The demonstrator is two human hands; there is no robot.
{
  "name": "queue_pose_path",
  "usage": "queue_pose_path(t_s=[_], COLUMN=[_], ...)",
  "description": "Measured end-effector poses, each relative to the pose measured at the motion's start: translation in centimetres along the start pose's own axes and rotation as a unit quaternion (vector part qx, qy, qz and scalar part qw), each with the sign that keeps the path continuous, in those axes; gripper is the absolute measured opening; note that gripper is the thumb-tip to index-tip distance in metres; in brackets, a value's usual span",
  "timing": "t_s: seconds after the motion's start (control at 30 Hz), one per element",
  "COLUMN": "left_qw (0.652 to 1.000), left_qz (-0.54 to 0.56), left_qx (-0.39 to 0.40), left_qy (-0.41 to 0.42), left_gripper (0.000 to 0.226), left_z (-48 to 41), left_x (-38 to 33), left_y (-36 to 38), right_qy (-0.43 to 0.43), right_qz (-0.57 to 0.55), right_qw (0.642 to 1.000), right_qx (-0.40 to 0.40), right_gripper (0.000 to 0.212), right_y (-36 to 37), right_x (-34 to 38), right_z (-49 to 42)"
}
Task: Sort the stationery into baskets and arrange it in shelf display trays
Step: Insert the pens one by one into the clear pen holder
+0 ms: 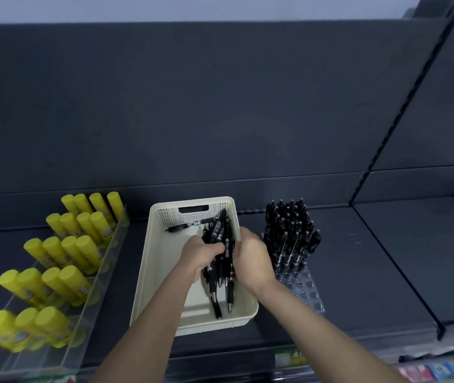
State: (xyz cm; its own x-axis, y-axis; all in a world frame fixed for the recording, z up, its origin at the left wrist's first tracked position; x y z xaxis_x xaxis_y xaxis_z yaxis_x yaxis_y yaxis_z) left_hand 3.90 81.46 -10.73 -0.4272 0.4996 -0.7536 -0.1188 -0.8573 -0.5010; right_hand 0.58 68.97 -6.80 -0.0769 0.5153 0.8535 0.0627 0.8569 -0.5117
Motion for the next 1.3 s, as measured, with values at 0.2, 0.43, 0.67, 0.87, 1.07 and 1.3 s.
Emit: queue_pose_path(t_s=[0.2,0.43,0.67,0.87,1.07,1.3], left_qw=[0.998,0.981,0.954,0.944,0.955,0.941], left_qz=[0.028,0.078,0.124,0.146,0.144,0.223], left_qx=[-0.018,-0.084,0.028,0.05,-0.065,-0.184], left_qy=[0.047,0.156,0.272,0.291,0.251,0.178], left_gripper=[0.012,0.014,0.01,0.023,0.031,0.012], left_z=[0.5,1.9,4.3,6.5,8.1,9.1], left_x=[-0.1,-2.1,-4.8,-6.1,-7.5,-8.7], left_y=[-0.4,-1.6,-2.7,-2.0,-2.0,-1.1], right_qy=[-0.006,-0.019,0.082,0.109,0.048,0.016], right_qz=[0.021,0.016,-0.295,-0.428,-0.441,-0.368], right_qw=[1.0,1.0,0.949,0.897,0.883,0.911], right_qx=[-0.001,-0.003,-0.076,-0.026,-0.152,-0.185], right_gripper=[0.021,0.014,0.021,0.008,0.003,0.01], right_y=[0.0,-0.6,-3.8,-6.2,-10.2,-13.6], right_x=[0.0,0.7,4.9,7.3,7.6,2.8], right_z=[0.1,-0.1,-1.7,-2.0,-1.1,2.1])
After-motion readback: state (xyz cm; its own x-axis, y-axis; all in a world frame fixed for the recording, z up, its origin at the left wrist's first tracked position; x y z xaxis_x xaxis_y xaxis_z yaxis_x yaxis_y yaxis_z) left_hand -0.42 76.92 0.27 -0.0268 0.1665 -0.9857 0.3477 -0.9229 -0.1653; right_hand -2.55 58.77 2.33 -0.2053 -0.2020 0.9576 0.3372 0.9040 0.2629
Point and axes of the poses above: each hand's wrist, its own z-axis away from the middle knuckle, its own y-axis out of the palm, x = y × z, the point moved 3 cm from there along -z, towards the middle knuckle, and after that the axes turned 14 degrees about -z, right-handed, at the moved point
